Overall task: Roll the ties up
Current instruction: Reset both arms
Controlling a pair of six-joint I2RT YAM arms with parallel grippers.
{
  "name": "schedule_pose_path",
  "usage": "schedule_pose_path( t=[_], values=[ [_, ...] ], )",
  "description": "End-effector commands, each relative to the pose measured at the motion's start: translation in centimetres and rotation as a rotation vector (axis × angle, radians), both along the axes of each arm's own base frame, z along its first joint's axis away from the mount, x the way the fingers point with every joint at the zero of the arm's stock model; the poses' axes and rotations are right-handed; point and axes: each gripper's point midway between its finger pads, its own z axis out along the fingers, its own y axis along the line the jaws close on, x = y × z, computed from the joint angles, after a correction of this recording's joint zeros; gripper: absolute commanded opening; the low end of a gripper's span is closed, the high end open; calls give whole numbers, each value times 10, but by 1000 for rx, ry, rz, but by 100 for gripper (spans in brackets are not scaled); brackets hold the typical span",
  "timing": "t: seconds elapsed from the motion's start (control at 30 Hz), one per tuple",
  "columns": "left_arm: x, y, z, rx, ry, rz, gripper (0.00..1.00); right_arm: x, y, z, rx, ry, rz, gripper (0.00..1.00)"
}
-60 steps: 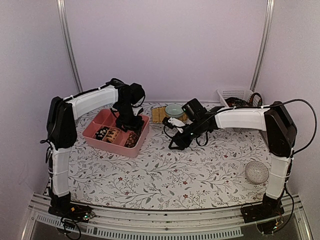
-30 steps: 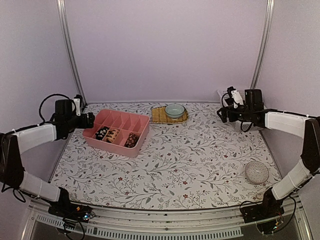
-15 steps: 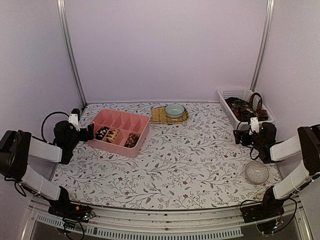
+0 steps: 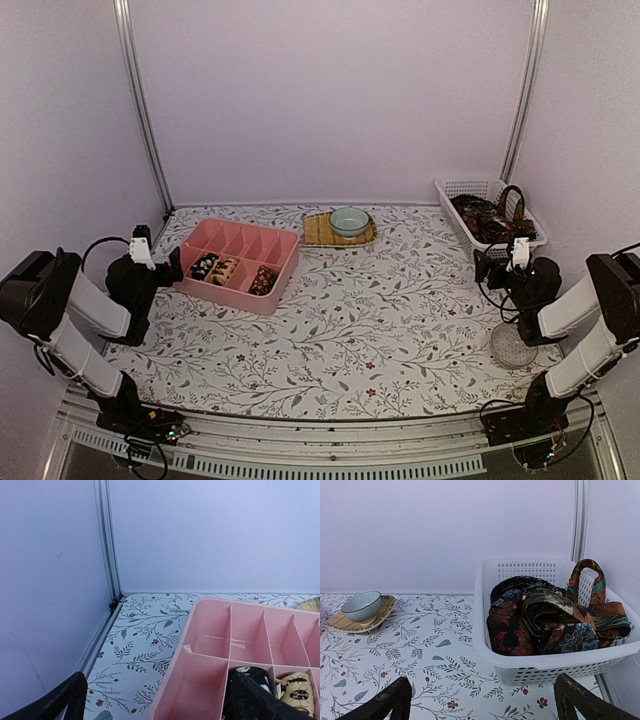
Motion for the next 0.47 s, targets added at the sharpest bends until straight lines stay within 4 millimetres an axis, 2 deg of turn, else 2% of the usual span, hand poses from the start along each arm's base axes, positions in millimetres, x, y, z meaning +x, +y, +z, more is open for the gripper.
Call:
schedule_pose_path(
  t=[0.0,0.17,0.43],
  values=[
    [-3,11,18,-11,-82,59,100,7,-7,4,35,-18,-43,100],
    [0,10,17,-5,-72,59,100,12,-19,2,55,-1,-117,100],
    [1,9,17,2,-69,66,100,12,-18,2,59,3,-106,100]
  ],
)
